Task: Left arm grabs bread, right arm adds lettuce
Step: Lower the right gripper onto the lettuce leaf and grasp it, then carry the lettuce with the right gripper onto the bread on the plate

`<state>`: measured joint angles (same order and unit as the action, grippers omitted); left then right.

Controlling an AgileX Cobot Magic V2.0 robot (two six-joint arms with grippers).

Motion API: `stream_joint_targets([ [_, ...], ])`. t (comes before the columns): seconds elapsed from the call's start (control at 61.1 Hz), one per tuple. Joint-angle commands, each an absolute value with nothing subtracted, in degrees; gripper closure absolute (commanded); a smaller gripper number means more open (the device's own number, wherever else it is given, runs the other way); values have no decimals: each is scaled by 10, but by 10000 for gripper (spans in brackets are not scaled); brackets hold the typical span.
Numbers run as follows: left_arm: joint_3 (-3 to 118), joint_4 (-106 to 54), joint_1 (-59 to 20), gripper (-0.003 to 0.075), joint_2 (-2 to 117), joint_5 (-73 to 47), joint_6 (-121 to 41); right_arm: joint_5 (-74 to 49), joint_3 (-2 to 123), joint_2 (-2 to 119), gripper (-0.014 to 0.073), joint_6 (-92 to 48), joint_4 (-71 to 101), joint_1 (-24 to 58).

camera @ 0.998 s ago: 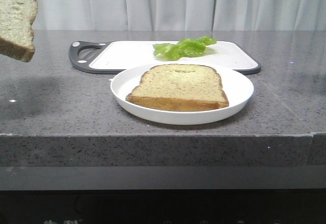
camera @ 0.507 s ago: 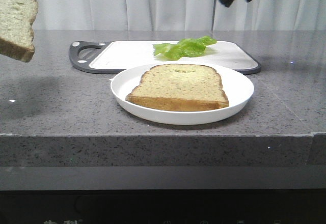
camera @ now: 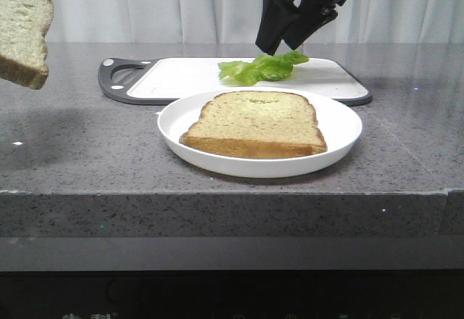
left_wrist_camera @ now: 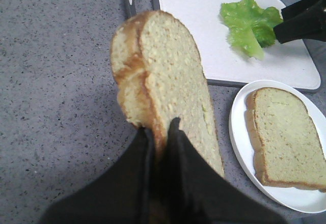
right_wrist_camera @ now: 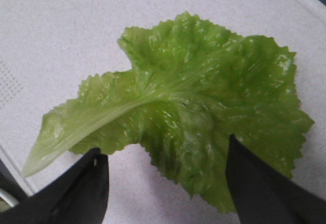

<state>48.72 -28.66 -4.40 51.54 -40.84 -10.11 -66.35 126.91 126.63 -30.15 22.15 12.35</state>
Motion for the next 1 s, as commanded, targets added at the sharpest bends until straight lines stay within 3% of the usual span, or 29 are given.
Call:
stream_joint_targets([
  [0.0,504,-303,-42,739,508,-369,-102,-662,1310,1234,86,-294,209,122],
  [0.638,503,-303,-42,739,508,-369,-102,-655,1317,1268,99,-288,162,125],
  [0.736,503,-303,-42,739,508,-369,-102,-656,1317,1268,220,-288,162,125],
  [0.899,503,-302,-42,739,508,-369,-102,-662,1317,1268,517,-288,162,125],
  [0.981,503,-302,-42,739,508,-369,-102,-664,1317,1266,626,-288,162,125],
])
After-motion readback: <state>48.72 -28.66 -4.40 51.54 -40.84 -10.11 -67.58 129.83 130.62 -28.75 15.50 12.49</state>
